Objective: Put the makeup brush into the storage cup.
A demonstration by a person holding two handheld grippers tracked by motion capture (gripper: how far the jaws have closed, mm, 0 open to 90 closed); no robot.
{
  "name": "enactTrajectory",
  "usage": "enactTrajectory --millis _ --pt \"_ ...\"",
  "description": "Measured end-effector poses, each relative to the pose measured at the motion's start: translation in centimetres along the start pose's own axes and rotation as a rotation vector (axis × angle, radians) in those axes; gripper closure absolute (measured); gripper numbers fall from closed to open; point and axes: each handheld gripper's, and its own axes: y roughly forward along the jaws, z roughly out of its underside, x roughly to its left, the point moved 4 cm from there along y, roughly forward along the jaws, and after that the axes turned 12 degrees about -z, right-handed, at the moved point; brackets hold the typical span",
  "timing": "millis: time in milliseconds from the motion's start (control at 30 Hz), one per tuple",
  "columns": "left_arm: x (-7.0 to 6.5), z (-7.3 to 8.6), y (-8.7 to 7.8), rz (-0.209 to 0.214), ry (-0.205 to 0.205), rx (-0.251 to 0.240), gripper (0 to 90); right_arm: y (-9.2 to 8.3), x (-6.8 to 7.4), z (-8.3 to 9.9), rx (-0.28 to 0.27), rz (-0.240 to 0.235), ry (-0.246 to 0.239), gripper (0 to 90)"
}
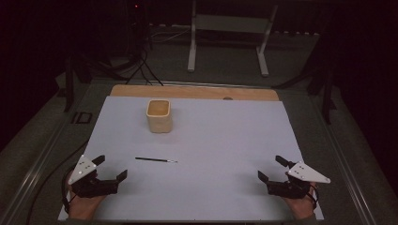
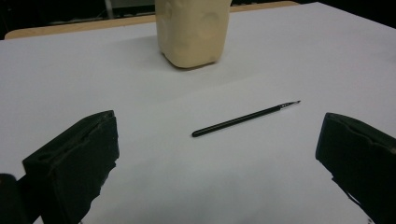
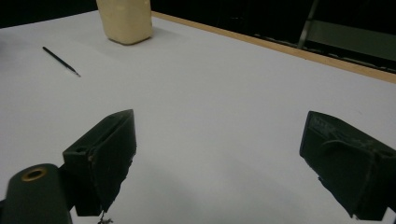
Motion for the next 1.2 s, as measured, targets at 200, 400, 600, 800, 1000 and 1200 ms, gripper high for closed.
enactTrajectory --millis 200,400,600,800,1000,1200 --pt "0.0 0.0 0.0 0.001 0.008 0.003 0.9 0.0 0.0 0.0 0.000 0.005 -0.006 10.7" --pt "0.0 -0.1 0.2 0.011 0.013 0.006 1.4 0.0 0.0 0.0 0.000 0.006 -0.005 10.7" --pt "-0.4 -0.2 0.3 0.016 0.024 0.007 1.6 0.0 0.0 0.0 0.000 0.012 -0.006 10.7" --pt "-0.9 -0.3 0.2 0.028 0.029 0.000 3.2 0.0 0.0 -0.1 0.002 0.013 -0.012 10.7" --pt "-1.3 -0.3 0.3 0.029 0.031 0.002 3.3 0.0 0.0 -0.1 0.002 0.013 -0.014 10.7" --pt "-1.3 -0.7 0.5 0.025 0.028 0.000 3.3 0.0 0.0 -0.1 0.000 0.011 -0.012 10.7"
